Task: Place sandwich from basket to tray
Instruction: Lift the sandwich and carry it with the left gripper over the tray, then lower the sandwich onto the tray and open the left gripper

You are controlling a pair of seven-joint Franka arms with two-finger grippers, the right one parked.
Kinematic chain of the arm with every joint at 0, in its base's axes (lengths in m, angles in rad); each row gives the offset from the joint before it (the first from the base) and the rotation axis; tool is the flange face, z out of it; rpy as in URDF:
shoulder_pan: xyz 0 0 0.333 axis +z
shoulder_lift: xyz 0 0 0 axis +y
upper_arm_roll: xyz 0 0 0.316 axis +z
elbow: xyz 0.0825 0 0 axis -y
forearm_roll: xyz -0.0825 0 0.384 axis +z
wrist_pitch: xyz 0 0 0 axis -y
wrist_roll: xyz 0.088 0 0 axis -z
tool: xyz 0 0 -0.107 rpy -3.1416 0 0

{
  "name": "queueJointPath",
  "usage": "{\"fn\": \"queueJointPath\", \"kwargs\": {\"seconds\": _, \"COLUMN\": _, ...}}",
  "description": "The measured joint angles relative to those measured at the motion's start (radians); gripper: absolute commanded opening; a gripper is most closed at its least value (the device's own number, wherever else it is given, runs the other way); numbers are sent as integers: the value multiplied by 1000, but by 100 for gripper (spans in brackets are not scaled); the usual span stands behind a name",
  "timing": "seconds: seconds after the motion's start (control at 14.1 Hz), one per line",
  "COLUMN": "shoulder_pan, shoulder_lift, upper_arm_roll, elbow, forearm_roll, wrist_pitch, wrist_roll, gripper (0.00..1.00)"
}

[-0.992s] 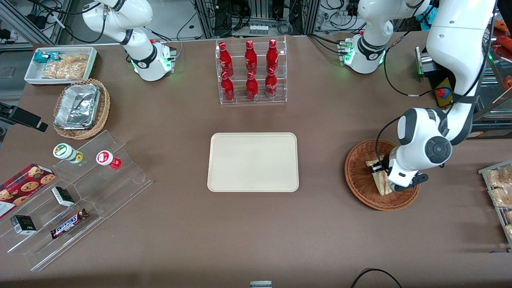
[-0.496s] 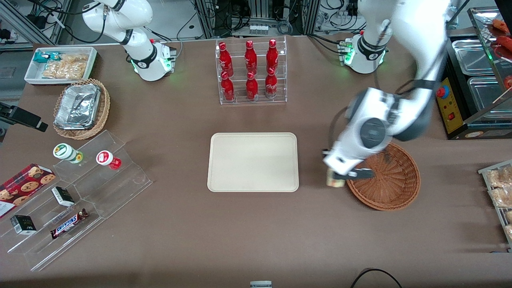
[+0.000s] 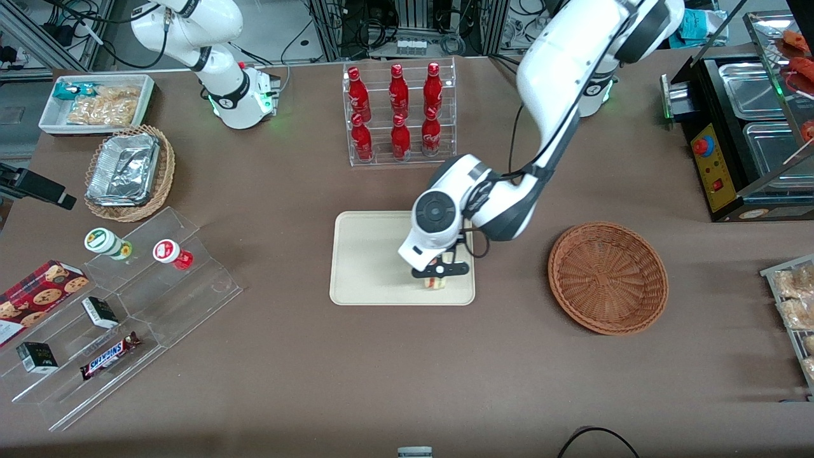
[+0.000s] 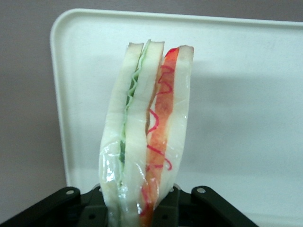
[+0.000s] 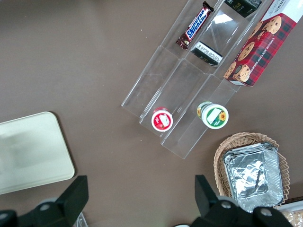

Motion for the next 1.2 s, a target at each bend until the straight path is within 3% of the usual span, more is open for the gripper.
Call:
{"fn": "queueJointPath", "kwargs": {"seconds": 0.07, "shoulder_pan": -13, "shoulder_lift": 28, "upper_arm_roll": 0, "elbow": 35, "forearm_roll": 9, "wrist_pitch": 0, "wrist_roll": -25, "gripper": 29}}
{"fn": "queueJointPath", "kwargs": {"seconds": 0.21, "shoulder_pan": -40, "shoulder_lift": 78, "upper_arm_roll": 1, "elbow": 99, "forearm_roll": 25, "wrist_pitch": -1, "wrist_roll": -71, "gripper": 58}}
{"fn": "queueJointPath", "kwargs": {"seconds": 0.28, "shoulder_pan": -51, "shoulder_lift": 96, "upper_arm_roll": 1, "elbow": 121, "forearm_roll": 35, "wrist_pitch": -1, "wrist_roll": -83, "gripper": 100}}
{"fn": "queueJointPath", "kwargs": {"seconds": 0.78, "shoulder_pan": -54, "shoulder_lift": 110, "upper_arm_roll": 30, "elbow": 203, "forearm_roll": 72, "wrist_pitch": -2, "wrist_roll": -96, "gripper": 100}}
{"fn": "queueJointPath", "kwargs": {"seconds": 1.2, "shoulder_pan": 29, "shoulder_lift": -49, "upper_arm_roll": 43, "elbow": 243, "forearm_roll": 78, "wrist_pitch": -123, "wrist_roll": -97, "gripper": 100}}
